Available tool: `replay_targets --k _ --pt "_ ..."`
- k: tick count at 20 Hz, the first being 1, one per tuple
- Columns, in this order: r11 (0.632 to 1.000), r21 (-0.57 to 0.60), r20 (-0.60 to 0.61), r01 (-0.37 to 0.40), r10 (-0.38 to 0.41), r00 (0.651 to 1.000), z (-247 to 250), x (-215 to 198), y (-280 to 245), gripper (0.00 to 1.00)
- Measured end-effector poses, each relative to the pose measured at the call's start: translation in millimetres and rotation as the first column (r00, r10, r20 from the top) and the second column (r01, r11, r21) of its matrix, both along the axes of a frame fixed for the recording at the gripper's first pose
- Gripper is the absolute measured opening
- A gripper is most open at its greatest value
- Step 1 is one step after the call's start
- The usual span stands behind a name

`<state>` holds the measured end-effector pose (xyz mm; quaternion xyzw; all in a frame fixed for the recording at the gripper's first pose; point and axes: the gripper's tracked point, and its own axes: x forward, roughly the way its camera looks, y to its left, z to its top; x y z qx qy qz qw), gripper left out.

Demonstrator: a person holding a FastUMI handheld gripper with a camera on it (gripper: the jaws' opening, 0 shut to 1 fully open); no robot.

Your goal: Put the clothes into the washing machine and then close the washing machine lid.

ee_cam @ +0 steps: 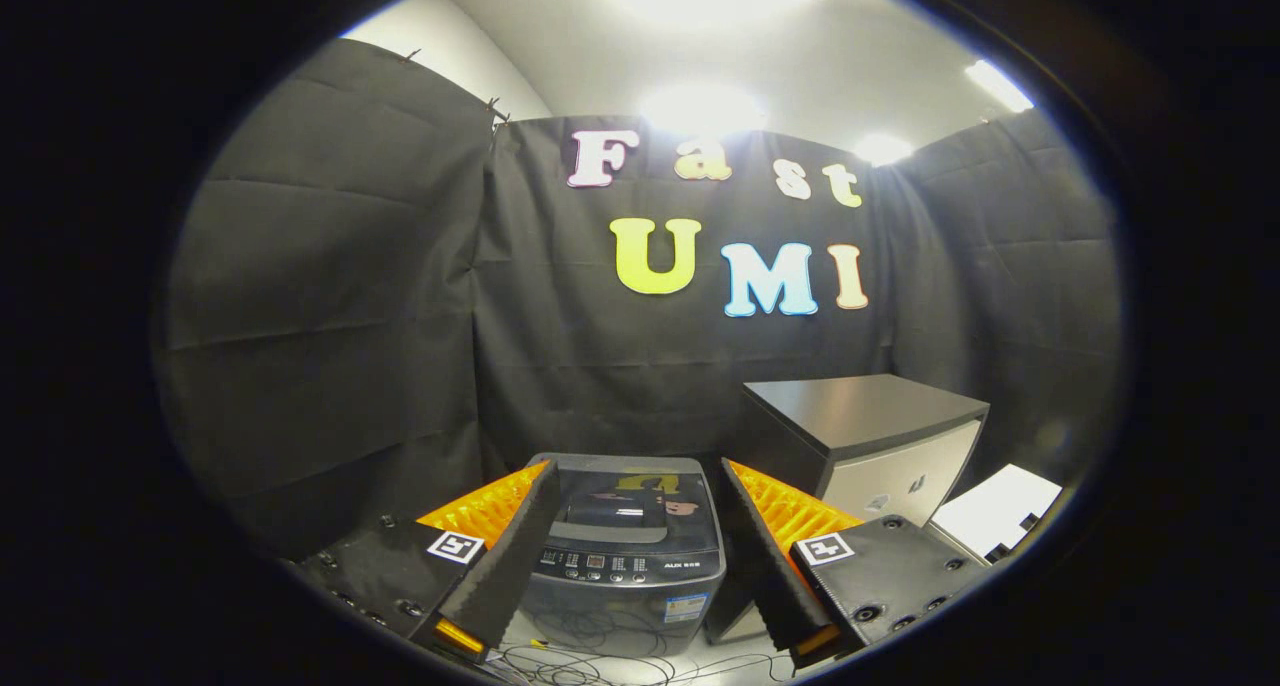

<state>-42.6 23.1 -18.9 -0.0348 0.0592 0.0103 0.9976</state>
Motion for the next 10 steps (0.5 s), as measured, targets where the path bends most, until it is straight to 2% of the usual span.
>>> replay_targets --k 5,10 --pt "1.000 0.022 0.006 -0.014 0.013 1.000 -1 -32 -6 0.98" --pt "1.000 -0.003 0.011 -0.023 0.023 1.000 2 -43 -7 0.98"
